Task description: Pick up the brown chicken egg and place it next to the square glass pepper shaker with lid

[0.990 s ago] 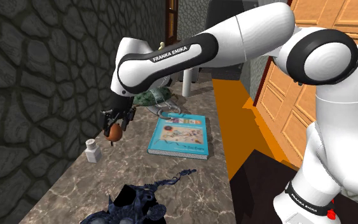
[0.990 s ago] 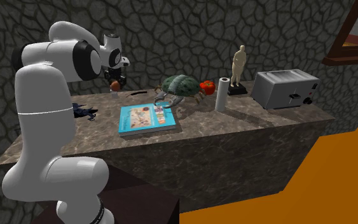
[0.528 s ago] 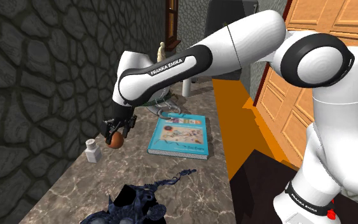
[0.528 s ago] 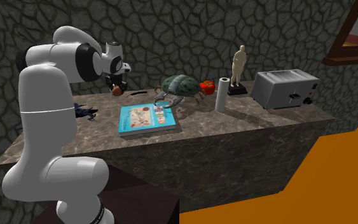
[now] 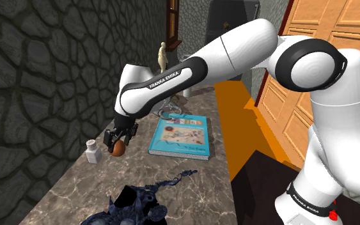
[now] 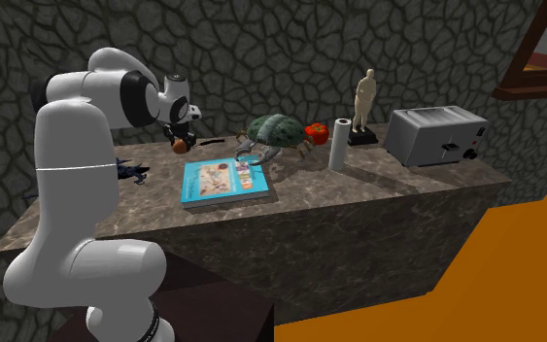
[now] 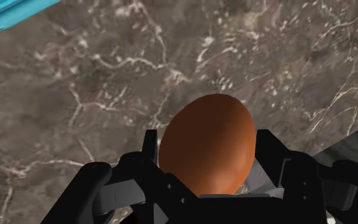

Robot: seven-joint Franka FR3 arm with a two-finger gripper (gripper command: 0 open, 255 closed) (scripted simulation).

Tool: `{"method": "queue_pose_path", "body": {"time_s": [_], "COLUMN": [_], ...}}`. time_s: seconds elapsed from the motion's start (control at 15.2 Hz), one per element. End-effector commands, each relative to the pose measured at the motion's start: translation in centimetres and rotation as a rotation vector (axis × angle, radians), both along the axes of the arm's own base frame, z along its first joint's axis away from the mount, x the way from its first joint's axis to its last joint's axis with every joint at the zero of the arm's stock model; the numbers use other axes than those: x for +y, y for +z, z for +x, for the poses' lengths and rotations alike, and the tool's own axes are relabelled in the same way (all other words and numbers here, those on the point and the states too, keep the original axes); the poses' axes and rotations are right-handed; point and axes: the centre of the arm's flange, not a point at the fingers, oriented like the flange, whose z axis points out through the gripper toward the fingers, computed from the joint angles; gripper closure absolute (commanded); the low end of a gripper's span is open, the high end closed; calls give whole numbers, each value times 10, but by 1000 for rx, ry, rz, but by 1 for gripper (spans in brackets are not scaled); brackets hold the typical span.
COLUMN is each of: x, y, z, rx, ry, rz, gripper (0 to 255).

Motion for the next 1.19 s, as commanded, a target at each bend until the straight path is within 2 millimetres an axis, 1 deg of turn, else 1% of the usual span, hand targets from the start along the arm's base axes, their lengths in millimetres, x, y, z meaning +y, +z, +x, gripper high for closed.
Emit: {"method": "queue_pose_path", "body": {"time_s": [0.0, 0.4, 0.46, 0.79, 1.06, 1.12], "x": [0, 0, 0, 0, -15, -15], "y": [-4, -4, -4, -4, 44, 44], "z": [1, 1, 1, 1, -5, -5], "rx": [-1, -1, -1, -1, -1, -1], "ry": [0, 0, 0, 0, 0, 0], "rz": [1, 1, 1, 1, 1, 1], "gripper": [255, 255, 0, 0, 0, 0]}}
